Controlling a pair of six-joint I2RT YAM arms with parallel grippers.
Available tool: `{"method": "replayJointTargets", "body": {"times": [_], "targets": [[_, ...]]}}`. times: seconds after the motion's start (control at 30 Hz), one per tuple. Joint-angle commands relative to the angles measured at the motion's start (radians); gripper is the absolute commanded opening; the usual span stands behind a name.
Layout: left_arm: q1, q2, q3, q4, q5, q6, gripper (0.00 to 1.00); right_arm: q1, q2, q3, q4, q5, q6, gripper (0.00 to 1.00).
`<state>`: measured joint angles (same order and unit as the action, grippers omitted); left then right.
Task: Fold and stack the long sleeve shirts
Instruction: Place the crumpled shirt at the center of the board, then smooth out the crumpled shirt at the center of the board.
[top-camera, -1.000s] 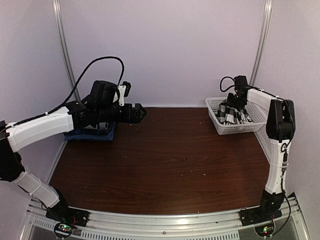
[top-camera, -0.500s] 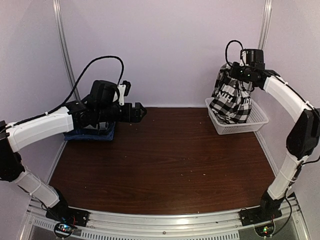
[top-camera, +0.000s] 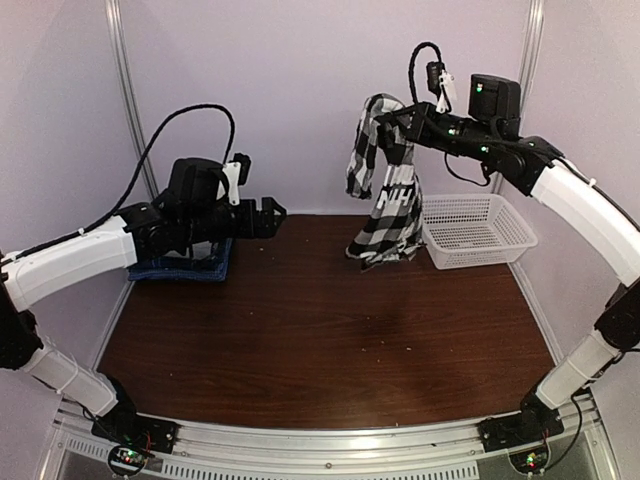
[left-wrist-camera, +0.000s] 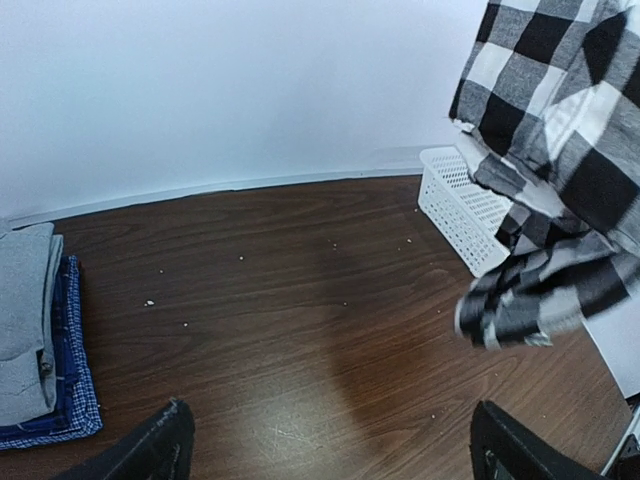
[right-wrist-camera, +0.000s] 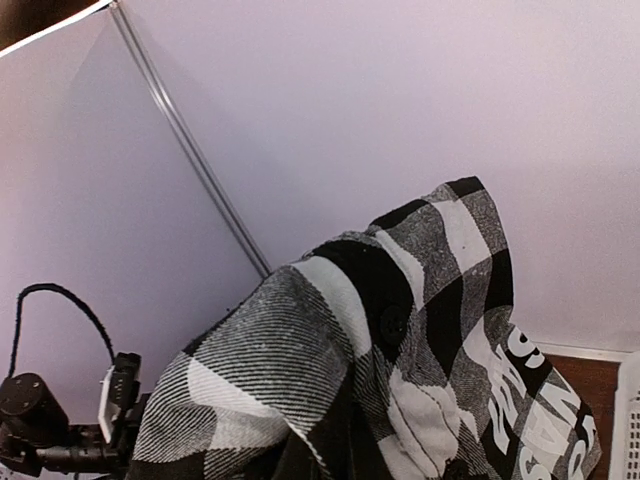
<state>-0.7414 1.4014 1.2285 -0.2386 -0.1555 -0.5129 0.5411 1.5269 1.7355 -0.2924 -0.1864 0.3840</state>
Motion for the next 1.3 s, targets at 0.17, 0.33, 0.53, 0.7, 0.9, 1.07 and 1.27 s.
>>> {"method": "replayJointTargets", "body": {"times": [0.17, 0.33, 0.53, 0.7, 0.9, 1.07, 1.27], "targets": [[0.009, -0.062, -0.037, 0.067, -0.067, -0.018, 0.98, 0.052, -0.031, -0.180, 0.469, -0.427, 0.290, 0.01], [0.011, -0.056, -0.031, 0.052, -0.056, -0.018, 0.98, -0.076, 0.016, -0.479, 0.680, -0.567, 0.513, 0.44], [0.012, -0.043, -0.038, 0.024, -0.036, -0.010, 0.98, -0.179, 0.001, -0.580, 0.268, -0.372, 0.245, 0.71], [0.013, -0.035, -0.079, -0.003, -0.035, -0.038, 0.98, -0.097, -0.040, -0.584, 0.150, -0.234, 0.084, 0.77], [0.016, -0.027, -0.164, -0.075, -0.005, -0.151, 0.98, 0.117, 0.049, -0.554, 0.064, -0.133, -0.090, 0.78], [0.027, -0.058, -0.288, -0.109, 0.071, -0.246, 0.97, 0.278, 0.201, -0.461, 0.011, -0.030, -0.196, 0.78], [0.031, -0.134, -0.454, -0.119, 0.115, -0.344, 0.98, 0.429, 0.398, -0.272, -0.056, 0.140, -0.269, 0.82]]}}
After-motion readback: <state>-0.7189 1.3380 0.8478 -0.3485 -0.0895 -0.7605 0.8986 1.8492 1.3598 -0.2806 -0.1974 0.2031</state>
